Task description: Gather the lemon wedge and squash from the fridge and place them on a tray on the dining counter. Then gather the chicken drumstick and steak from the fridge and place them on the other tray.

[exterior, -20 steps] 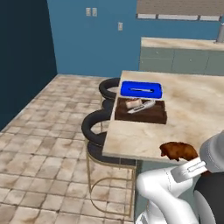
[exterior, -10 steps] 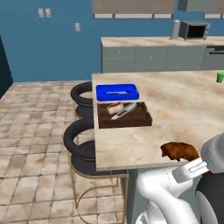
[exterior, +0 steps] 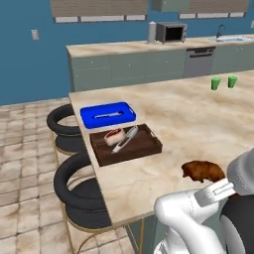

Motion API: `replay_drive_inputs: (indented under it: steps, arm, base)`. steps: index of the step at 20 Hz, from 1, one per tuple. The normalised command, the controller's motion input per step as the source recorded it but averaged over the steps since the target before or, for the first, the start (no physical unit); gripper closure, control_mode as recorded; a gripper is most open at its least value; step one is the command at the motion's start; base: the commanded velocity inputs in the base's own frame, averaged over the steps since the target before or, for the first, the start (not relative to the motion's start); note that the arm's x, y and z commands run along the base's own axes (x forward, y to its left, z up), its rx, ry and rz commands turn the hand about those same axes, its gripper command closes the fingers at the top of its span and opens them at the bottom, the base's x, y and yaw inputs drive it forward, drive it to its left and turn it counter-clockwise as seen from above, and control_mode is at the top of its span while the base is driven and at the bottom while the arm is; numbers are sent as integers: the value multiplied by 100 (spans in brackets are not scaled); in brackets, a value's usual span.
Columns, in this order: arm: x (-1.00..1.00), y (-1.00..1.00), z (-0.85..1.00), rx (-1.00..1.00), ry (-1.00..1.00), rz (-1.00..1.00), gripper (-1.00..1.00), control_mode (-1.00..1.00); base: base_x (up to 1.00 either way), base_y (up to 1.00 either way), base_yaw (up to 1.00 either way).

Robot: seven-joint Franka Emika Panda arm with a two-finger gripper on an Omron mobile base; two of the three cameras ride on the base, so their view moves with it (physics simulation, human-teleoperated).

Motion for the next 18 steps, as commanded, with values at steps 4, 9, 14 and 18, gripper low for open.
replay_drive_inputs:
  steps: [4, 9, 14, 18]
  arm:
    - [45, 9, 0, 0, 0, -16, 100, -100]
    - [94, 0, 0, 3, 0, -19, 100, -100]
    - [67, -21, -9, 10, -2, 0, 100, -100]
    - [69, -3, -12, 8, 0, 0, 100, -100]
  base:
    - [34, 15, -18]
    - [0, 0, 0]
    - [0, 0, 0]
    - [0, 0, 0]
